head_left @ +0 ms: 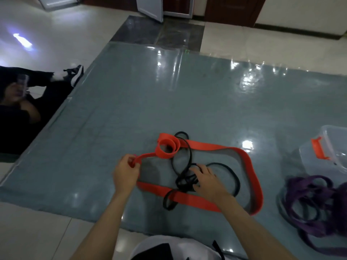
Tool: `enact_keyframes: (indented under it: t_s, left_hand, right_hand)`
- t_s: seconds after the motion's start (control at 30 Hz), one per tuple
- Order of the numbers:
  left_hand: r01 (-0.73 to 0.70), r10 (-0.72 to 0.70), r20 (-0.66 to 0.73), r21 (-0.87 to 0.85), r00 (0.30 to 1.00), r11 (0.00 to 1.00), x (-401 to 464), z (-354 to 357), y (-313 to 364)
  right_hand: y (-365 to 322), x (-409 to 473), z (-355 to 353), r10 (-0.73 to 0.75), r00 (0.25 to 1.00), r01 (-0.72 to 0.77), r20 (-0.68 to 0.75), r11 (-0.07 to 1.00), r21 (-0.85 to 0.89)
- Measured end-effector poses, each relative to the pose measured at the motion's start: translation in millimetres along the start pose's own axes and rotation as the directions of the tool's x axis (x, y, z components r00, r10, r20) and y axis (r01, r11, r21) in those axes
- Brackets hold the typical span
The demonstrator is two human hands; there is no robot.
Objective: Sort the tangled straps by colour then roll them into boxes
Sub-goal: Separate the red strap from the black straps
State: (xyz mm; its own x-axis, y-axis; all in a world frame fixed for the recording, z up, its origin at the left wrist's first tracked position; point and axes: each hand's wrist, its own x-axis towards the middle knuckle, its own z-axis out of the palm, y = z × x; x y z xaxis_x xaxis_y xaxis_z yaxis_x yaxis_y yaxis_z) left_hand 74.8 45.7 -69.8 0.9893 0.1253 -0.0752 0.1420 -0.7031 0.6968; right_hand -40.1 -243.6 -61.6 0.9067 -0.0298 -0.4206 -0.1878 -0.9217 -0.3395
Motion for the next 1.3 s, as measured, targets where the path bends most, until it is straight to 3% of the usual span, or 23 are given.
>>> enact_keyframes:
  t_s: [0.1,0.23,0.33,0.4,0.5,0.63,0.7,0.73,0.8,0.87,1.0,1.1,1.2,1.3]
  left_hand:
    - [0.127,-0.134,-0.067,-0.093,0.989,0.987,12.5,-5.8,-18.0]
    - [0.287,-0.332,-0.196,-0.224,0.923,0.931,30.1,-9.5,-22.0]
    - [0.348,-0.383,-0.131,-0.227,0.914,0.909,46.7,-11.0,-24.0]
    - [0.3,-0.312,-0.097,-0.119,0.945,0.947,55.8,-6.5,-24.0]
    - [0.102,-0.099,-0.055,0.051,0.994,0.993,58.4,4.6,-7.9]
    - [-0.145,0.136,-0.073,-0.135,0.988,0.98,40.7,25.9,38.1]
    - [-0.182,0.209,0.11,-0.215,0.972,0.96,29.8,40.3,58.6]
    - [-0.137,0.203,0.289,-0.233,0.936,0.963,25.6,50.1,63.5]
    - [-0.058,0.13,0.614,-0.135,0.778,0.989,14.2,72.1,68.2]
    - [-0.027,0.033,0.758,-0.02,0.652,0.999,2.8,89.8,71.0]
    - [-0.094,0.05,0.754,0.016,0.655,0.995,-9.2,107.5,77.9]
    - [-0.157,0.184,0.706,-0.104,0.684,0.982,-8.9,106.8,84.8]
    - [-0.178,0.289,0.672,-0.231,0.681,0.957,-3.2,92.4,87.3]
    - [-0.218,0.327,0.629,-0.246,0.705,0.944,3.3,76.9,79.3]
  right_hand:
    - [0.9,16.5,0.8,-0.005,0.999,0.006,0.053,1.0,-0.018]
    - [8.5,32.6,0.8,0.028,0.995,-0.027,0.098,1.0,-0.012]
    - [10.6,41.6,-3.1,0.06,0.99,-0.059,0.127,0.998,-0.009]
    - [9.3,48.0,-3.7,0.093,0.992,-0.086,0.084,0.993,-0.087]
    - [4.1,60.8,-5.2,0.16,0.986,-0.149,0.053,0.975,-0.163]
    - [6.8,74.0,-7.9,0.099,0.987,-0.068,0.124,0.97,-0.234]
    - [10.4,77.6,-6.5,0.053,0.979,-0.007,0.196,0.974,-0.227]
    - [14.1,78.6,-4.7,0.034,0.975,0.01,0.218,0.979,-0.202]
    - [22.2,78.8,-3.9,-0.005,0.977,0.034,0.212,0.991,-0.131]
    - [30.7,77.4,-6.9,-0.048,0.985,0.054,0.167,0.998,-0.03]
    - [34.4,66.1,-21.8,-0.107,0.993,0.118,-0.054,0.962,0.247]
    - [26.8,57.3,-34.0,-0.154,0.946,0.234,-0.285,0.934,0.272]
    - [18.4,47.6,-47.0,-0.169,0.949,0.251,-0.265,0.916,0.314]
    - [21.9,35.6,-47.6,-0.186,0.965,0.235,-0.184,0.925,0.298]
